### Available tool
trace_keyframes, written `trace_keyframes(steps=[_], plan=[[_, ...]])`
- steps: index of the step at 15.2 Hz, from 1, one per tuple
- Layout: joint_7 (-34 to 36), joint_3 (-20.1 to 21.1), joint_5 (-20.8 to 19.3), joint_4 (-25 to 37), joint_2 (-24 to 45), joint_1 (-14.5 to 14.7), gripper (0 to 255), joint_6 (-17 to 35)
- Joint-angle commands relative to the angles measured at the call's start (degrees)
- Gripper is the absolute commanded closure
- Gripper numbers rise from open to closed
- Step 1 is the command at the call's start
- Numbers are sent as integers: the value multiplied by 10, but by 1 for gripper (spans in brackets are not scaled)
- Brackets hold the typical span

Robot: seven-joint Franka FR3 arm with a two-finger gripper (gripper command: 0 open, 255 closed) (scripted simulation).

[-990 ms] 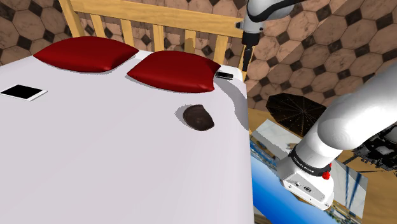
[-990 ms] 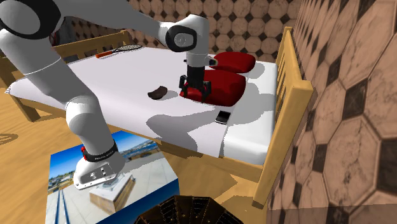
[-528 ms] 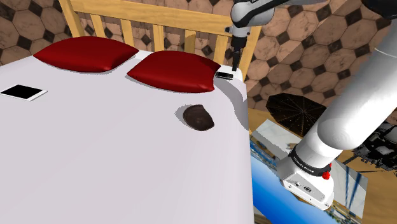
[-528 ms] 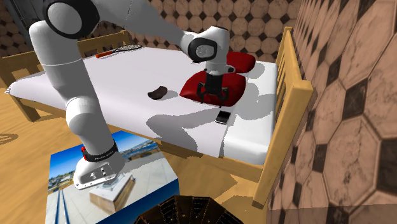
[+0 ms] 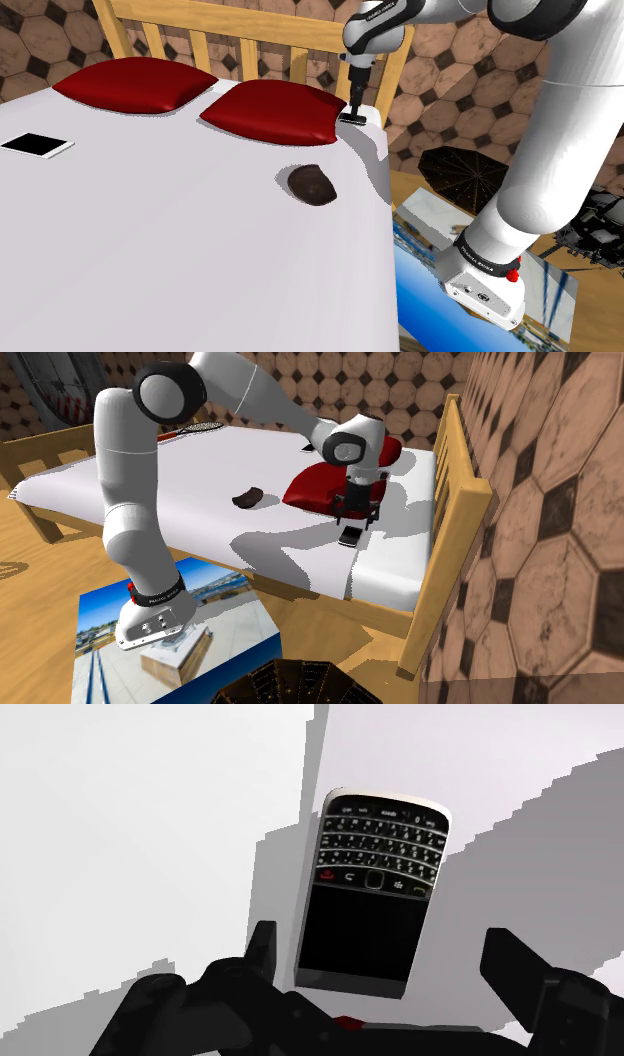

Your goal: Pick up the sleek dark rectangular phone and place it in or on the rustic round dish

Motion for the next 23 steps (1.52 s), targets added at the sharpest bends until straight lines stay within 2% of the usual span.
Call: trace_keyframes(steps=[1, 6, 13, 14, 23], plan=[[-5, 1, 3, -2, 10, -1, 0, 12], [-8, 3, 9, -19, 24, -2, 0, 43], [-8, 3, 8, -19, 24, -2, 0, 43], [-8, 3, 8, -19, 24, -2, 255, 43], [-8, 3, 9, -19, 24, -2, 255, 43]])
